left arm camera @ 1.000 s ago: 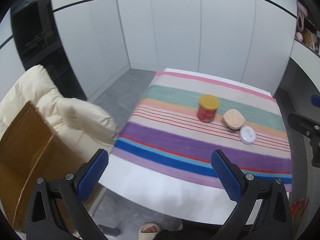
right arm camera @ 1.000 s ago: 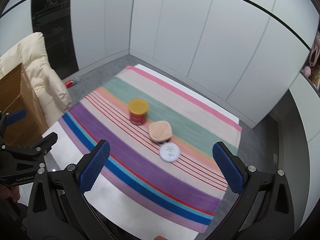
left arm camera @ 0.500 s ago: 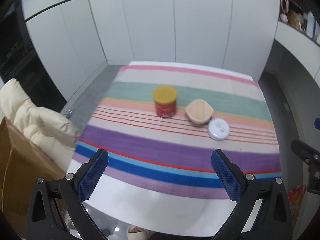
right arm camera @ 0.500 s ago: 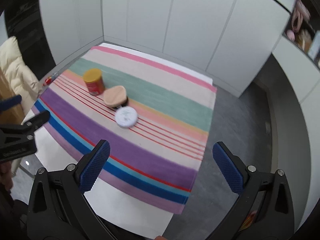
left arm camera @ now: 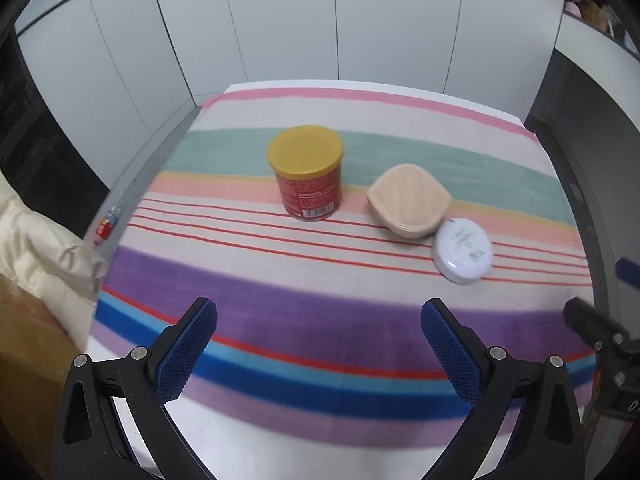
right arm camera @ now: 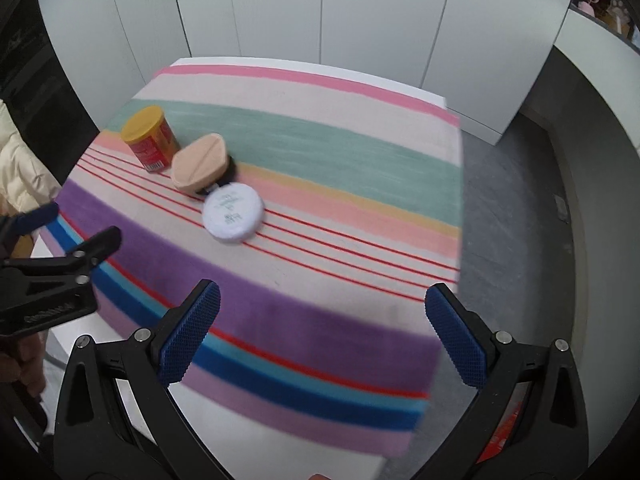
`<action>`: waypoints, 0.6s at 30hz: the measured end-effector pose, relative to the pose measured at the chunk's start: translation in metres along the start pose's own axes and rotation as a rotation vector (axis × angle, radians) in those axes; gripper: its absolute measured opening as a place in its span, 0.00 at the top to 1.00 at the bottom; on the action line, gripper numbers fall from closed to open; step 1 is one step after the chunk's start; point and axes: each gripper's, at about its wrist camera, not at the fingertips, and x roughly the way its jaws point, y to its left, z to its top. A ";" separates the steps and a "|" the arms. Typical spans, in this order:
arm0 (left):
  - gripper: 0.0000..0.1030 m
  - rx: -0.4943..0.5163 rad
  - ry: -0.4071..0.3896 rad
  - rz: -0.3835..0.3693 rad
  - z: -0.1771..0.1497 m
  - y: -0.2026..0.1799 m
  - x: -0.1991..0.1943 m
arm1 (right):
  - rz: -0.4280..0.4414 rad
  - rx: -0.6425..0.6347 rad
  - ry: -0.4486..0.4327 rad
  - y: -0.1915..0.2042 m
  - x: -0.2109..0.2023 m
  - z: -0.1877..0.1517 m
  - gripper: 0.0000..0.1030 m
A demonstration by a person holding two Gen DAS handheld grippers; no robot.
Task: Organize objects
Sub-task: 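Grasp the red can with the left tool while the right tool grasps the white compact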
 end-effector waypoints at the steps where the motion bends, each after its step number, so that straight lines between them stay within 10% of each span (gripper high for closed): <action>1: 0.01 -0.001 0.001 0.005 0.000 0.002 0.006 | 0.008 0.002 0.005 0.004 0.008 0.001 0.00; 18: 0.03 0.000 -0.031 -0.031 0.032 0.025 0.080 | 0.033 -0.092 -0.002 0.054 0.092 0.027 0.10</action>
